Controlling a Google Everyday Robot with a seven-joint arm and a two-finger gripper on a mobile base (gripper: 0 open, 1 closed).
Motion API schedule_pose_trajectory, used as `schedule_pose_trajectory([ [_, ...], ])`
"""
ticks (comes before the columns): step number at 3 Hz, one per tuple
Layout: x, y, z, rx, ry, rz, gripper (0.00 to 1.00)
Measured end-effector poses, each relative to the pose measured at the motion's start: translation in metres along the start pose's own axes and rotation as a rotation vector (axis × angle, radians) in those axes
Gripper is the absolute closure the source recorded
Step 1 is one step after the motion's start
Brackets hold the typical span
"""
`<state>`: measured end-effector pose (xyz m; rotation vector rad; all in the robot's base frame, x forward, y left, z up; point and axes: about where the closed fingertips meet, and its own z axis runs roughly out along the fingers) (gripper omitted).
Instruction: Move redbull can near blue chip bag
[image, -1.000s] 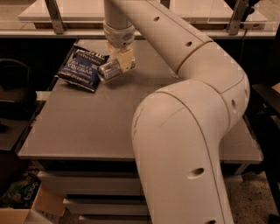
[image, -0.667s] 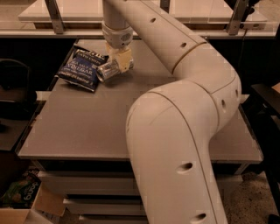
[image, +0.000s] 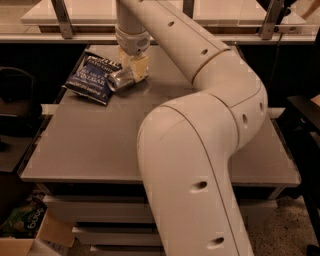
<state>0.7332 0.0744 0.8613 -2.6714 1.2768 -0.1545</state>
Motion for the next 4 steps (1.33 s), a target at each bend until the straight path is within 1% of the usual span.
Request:
schedule_pose_trajectory([
  [1,-0.0002,-0.0005,0.0025,-0.008,-0.006,-0.006,0.0],
  [4,0.0042,-0.0003,0.0016,-0.011,-0.009,-0.011,0.0],
])
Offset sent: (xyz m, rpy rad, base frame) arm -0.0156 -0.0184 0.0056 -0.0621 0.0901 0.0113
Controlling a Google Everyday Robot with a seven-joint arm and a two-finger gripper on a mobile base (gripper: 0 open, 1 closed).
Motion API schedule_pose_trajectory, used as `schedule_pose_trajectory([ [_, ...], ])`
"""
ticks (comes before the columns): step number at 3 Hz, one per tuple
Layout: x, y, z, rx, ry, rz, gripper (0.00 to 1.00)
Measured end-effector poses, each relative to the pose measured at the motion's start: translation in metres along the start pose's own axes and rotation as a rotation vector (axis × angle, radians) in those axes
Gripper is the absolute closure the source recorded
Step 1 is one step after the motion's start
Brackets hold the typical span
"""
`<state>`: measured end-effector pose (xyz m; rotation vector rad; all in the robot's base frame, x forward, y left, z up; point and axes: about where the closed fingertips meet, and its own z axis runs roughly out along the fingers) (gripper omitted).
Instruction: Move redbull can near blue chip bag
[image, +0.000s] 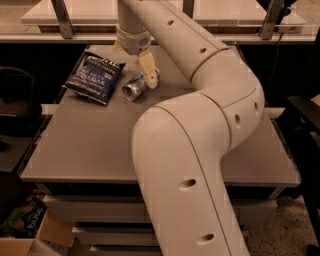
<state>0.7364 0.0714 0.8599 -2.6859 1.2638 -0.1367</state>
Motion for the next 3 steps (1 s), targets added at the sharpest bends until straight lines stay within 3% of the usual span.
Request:
schedule_pose_trajectory([
  [3,-0.003,-0.0023,-0.0029,0.019,-0.029,-0.008,0.0],
])
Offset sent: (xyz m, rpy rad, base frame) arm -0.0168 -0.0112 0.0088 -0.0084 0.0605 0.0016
